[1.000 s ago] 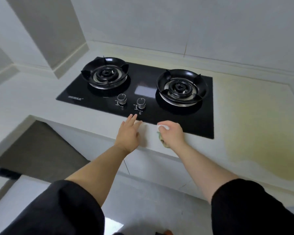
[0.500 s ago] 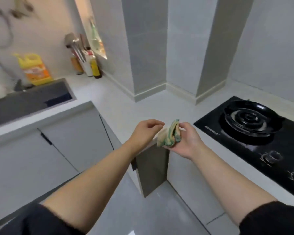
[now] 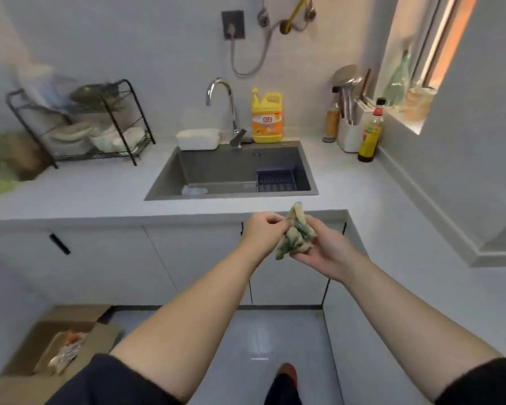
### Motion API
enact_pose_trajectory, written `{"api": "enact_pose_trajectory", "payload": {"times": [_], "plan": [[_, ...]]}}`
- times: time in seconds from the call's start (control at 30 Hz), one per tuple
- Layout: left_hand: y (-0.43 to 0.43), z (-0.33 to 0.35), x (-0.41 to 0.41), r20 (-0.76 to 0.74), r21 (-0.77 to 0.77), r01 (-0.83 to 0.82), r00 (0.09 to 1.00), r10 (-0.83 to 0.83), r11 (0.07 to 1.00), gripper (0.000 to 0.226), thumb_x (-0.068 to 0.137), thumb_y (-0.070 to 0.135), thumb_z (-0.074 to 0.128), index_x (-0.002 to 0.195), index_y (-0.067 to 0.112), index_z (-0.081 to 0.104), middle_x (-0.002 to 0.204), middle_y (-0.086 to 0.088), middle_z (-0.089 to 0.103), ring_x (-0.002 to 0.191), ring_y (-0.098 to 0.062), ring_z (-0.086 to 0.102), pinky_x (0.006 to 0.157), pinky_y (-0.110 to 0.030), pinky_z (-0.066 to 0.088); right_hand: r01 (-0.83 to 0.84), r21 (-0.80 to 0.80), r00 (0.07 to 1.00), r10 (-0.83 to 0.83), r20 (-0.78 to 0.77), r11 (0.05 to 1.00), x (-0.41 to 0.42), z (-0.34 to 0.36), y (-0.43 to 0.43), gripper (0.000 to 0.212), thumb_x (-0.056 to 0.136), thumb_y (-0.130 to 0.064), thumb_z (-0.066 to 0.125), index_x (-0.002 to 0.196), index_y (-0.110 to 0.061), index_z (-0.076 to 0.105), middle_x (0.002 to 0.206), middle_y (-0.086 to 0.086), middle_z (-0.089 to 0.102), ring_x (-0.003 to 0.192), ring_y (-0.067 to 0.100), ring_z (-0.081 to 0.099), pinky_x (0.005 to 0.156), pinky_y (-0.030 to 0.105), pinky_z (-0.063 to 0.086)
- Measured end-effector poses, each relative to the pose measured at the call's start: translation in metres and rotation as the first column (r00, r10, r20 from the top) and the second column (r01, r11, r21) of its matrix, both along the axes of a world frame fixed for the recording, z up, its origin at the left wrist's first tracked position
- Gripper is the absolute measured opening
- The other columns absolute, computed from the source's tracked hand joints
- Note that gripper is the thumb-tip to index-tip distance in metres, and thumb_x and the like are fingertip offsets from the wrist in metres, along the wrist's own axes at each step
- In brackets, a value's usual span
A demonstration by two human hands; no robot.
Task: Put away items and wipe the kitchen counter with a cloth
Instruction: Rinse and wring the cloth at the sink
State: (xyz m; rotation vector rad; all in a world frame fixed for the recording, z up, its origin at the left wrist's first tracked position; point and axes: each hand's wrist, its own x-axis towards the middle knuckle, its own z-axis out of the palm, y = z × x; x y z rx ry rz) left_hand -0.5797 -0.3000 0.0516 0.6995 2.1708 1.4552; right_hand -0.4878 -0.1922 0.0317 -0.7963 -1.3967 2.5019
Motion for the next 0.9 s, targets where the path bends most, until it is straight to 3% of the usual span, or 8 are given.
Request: {"api": "enact_pose_trajectory", "payload": {"times": [0.07,0.2,0.33,0.53,0.63,0.77,0.83,0.9], "plan": [[0.013,-0.005,-0.051,0.013,0.010,-0.114,0.993,0.114,0.993,0.013,0.083,0.017,0.063,0.072,0.015,0.070,0.077,0.000,0.070,0.082,-0.019,0.066,0.081,-0.039,0.055,-0.096,-0.023,0.995,0.096,-0.025,0.995,-0.059,-0.003,0.012,0.042,0.095,-0.043,0.048,0.122,-0.013,0.060,0.117,0.012,0.067,0.111,0.025,0.061,0.102,0.044,0.043],[0.041,-0.008,-0.159,0.028,-0.015,-0.230,0.973,0.231,0.973,0.015,0.085,0.017,0.059,0.072,0.020,0.064,0.078,0.002,0.066,0.087,-0.022,0.065,0.083,-0.038,0.055,-0.183,0.047,0.982,0.181,0.051,0.982,-0.181,-0.006,0.055,0.034,0.095,-0.025,0.053,0.123,-0.007,0.058,0.117,0.013,0.066,0.106,0.025,0.063,0.095,0.042,0.048],[0.060,-0.001,-0.256,-0.096,-0.089,-0.288,0.955,0.280,0.953,0.009,0.091,0.016,0.051,0.086,0.015,0.058,0.076,0.006,0.054,0.070,-0.010,0.050,0.062,-0.023,0.040,-0.357,0.141,0.925,0.328,0.192,0.923,-0.280,-0.002,0.089,0.039,0.090,-0.037,0.059,0.120,-0.013,0.061,0.115,0.009,0.068,0.105,0.022,0.062,0.098,0.044,0.036],[0.071,-0.007,-0.374,0.146,-0.079,-0.376,0.912,0.384,0.923,0.012,0.094,0.015,0.048,0.092,0.008,0.057,0.087,-0.009,0.058,0.077,-0.021,0.057,0.068,-0.034,0.050,-0.268,0.445,0.932,0.114,0.344,0.855,-0.402,-0.007,0.103,0.055,0.077,-0.061,0.063,0.104,-0.013,0.068,0.098,0.005,0.071,0.090,0.021,0.065,0.083,0.036,0.050],[0.081,-0.017,-0.427,0.389,-0.002,-0.422,0.835,0.389,0.907,0.022,0.093,0.005,0.044,0.078,0.006,0.060,0.087,-0.019,0.064,0.089,-0.036,0.065,0.083,-0.048,0.054,-0.229,0.538,0.946,0.055,0.319,0.811,-0.456,-0.011,0.112,0.049,0.082,-0.055,0.061,0.098,-0.009,0.067,0.094,0.011,0.070,0.078,0.021,0.065,0.075,0.038,0.055],[0.102,-0.031,-0.501,0.438,-0.029,-0.427,0.808,0.395,0.904,0.025,0.091,0.006,0.041,0.079,0.006,0.063,0.087,-0.018,0.067,0.087,-0.033,0.066,0.089,-0.049,0.052,-0.205,0.606,0.927,-0.047,0.373,0.769,-0.533,-0.015,0.128,0.040,0.096,-0.040,0.047,0.100,-0.003,0.060,0.077,0.009,0.060,0.056,0.020,0.058,0.055,0.029,0.053],[0.114,-0.036,-0.535,0.455,-0.035,-0.410,0.806,0.379,0.912,0.022,0.088,0.009,0.044,0.083,0.006,0.065,0.093,-0.020,0.068,0.092,-0.035,0.066,0.089,-0.050,0.051,-0.200,0.633,0.901,-0.113,0.419,0.748,-0.567,-0.012,0.141,0.036,0.100,-0.029,0.038,0.111,0.000,0.057,0.086,0.009,0.060,0.067,0.023,0.060,0.052,0.027,0.051],[0.128,-0.038,-0.572,0.462,-0.042,-0.383,0.812,0.358,0.923,0.017,0.086,0.013,0.050,0.085,0.008,0.066,0.096,-0.018,0.069,0.094,-0.033,0.066,0.090,-0.050,0.051,-0.231,0.720,0.869,-0.194,0.456,0.655,-0.599,-0.011,0.158,0.034,0.099,-0.020,0.037,0.121,0.002,0.052,0.111,0.015,0.060,0.098,0.029,0.060,0.079,0.032,0.050]]}}
